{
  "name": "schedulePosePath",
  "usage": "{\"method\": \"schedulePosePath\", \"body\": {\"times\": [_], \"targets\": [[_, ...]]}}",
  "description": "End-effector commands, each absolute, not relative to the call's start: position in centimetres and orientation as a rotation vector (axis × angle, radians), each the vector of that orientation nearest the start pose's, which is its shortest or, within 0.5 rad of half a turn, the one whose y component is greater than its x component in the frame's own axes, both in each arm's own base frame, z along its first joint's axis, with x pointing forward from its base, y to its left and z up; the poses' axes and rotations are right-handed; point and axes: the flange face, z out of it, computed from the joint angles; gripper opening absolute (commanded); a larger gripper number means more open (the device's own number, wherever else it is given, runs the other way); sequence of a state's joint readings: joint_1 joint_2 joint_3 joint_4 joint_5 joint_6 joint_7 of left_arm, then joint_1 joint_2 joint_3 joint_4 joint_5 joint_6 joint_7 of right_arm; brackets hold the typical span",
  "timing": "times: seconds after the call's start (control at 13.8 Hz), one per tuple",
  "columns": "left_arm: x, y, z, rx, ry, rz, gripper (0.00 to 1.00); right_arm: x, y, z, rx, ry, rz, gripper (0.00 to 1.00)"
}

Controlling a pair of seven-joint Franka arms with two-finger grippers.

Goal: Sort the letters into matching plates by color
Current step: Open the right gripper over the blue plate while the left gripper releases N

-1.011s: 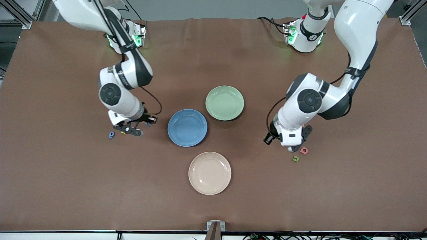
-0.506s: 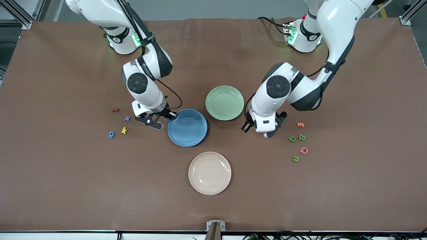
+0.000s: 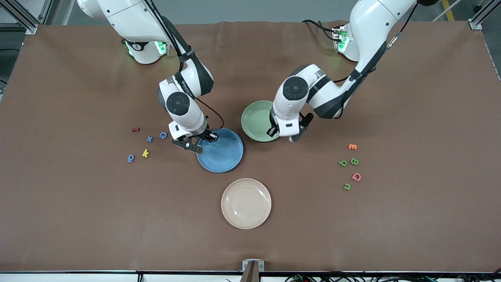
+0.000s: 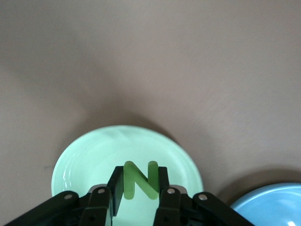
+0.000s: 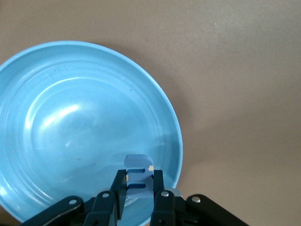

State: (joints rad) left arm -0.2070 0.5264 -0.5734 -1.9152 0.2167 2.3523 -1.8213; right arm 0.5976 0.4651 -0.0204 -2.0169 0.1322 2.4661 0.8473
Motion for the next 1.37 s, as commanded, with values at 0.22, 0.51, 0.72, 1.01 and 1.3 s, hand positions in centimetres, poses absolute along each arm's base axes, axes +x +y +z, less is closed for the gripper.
{"method": "schedulePosePath", "body": {"times": [0.22,0.51,0.72,1.01,1.3], "targets": [[42.3,-44.5,22.9,-2.784,-1.476,0.204,0.10,51.7,33.7,20.9,-3.013,0.620,0.102,0.00],[40.7,-45.2,21.3,-2.755,-1.466,0.227,0.55,51.8,33.5,20.7,-3.014,0.625,0.105,0.02],[41.3,-45.2,21.8,-2.747,-1.505,0.221,1.00,52.1,33.3,20.7,-3.011,0.633,0.106,0.24],[45.8,-42.9,24.3,-2.770,-1.554,0.110,1.00,52.3,33.2,20.7,-3.008,0.641,0.105,1.00],[52.9,-37.1,25.8,-2.811,-1.528,-0.088,1.00,52.7,33.1,21.1,-3.009,0.635,0.104,1.00]]}}
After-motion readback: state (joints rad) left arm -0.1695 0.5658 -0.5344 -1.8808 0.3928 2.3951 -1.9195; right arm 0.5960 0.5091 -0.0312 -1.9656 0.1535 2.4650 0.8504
